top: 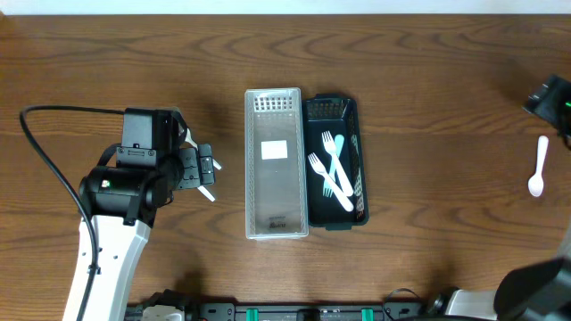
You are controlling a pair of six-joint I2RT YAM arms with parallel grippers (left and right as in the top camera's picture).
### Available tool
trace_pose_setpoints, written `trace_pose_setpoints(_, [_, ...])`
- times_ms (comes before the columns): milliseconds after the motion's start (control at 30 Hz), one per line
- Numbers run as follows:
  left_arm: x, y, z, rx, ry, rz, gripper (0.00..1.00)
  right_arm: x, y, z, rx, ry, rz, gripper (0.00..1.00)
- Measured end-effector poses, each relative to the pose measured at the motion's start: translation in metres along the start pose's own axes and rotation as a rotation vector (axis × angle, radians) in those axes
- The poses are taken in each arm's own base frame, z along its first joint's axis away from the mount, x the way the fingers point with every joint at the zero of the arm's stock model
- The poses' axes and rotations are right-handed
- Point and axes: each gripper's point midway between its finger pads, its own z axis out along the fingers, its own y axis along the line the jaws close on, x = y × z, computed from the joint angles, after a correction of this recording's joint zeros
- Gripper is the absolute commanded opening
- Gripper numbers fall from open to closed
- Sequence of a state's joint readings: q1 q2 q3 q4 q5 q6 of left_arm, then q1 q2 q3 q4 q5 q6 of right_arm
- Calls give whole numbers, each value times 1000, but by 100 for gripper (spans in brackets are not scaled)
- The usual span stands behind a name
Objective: Pack container
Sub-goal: 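Grasp the white spoon at the far right with the right gripper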
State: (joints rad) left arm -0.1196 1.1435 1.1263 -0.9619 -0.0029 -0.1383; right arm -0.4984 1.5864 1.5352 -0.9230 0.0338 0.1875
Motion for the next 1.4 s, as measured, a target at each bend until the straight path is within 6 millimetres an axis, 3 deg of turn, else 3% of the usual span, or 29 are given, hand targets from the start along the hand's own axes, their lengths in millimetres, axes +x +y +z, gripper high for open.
trace_pose_setpoints(133, [0,0,0,0,0,0,97,12,-45,43,71,110,14,86])
trace_pose_setpoints(233, [0,0,0,0,0,0,97,29,-66,76,97,202,10,87])
trace_pose_setpoints(400, [0,0,0,0,0,0,97,50,-82,116,110,299,1,88])
trace_pose_setpoints(600, [0,0,0,0,0,0,97,73,-95,150,115,382,4,88])
trace_pose_setpoints(1167, [0,0,0,0,-1,0,97,91,-106,192,116,422,17,89])
trace_pose_setpoints(1400, [-2,0,0,2,-9,-1,97,90,-106,196,113,414,17,89])
